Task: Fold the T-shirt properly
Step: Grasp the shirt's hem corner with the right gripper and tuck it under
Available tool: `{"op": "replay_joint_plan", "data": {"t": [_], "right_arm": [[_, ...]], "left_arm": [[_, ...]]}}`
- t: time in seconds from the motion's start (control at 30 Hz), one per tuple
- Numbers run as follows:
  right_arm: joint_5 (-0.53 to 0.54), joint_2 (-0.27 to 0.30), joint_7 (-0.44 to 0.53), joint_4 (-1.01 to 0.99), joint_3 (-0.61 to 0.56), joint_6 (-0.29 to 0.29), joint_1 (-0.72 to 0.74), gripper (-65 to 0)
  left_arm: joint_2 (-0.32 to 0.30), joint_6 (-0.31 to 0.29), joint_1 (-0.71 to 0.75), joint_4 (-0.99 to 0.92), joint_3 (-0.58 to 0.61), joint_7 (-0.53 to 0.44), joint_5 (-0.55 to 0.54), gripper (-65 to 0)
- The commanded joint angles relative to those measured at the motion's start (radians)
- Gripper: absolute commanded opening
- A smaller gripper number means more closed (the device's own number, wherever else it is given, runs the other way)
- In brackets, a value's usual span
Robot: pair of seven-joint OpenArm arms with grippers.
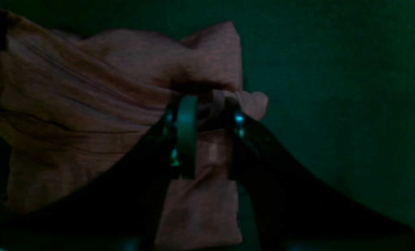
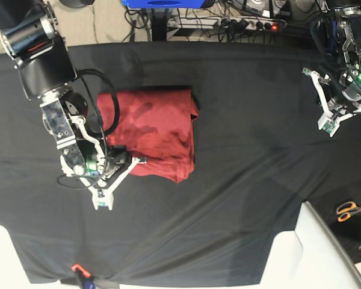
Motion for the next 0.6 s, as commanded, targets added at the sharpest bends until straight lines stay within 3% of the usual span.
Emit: {"op": "replay_joint_plan", "data": {"t": [0.0,0.17,0.27,0.57], "right_arm": [[-0.005,0.0,0.014,0.015,0.003,-0.001,0.029,-55.4],[-0.005,0.0,0.014,0.015,0.003,-0.001,0.029,-57.3],[-0.005,0.0,0.015,0.015,0.003,-0.001,0.029,-65.0],[-0.005,-0.002,0.063,0.024,0.006,-0.006,0.029,-65.0]], "left_arm": [[-0.016,0.002,-0.004,0.014,-0.007,-0.01,0.004,-65.0],[-0.016,0.002,-0.004,0.014,-0.007,-0.01,0.004,-65.0],[-0.016,0.002,-0.004,0.014,-0.007,-0.01,0.004,-65.0],[-0.016,0.002,-0.001,0.014,-0.007,-0.01,0.004,-65.0]]}}
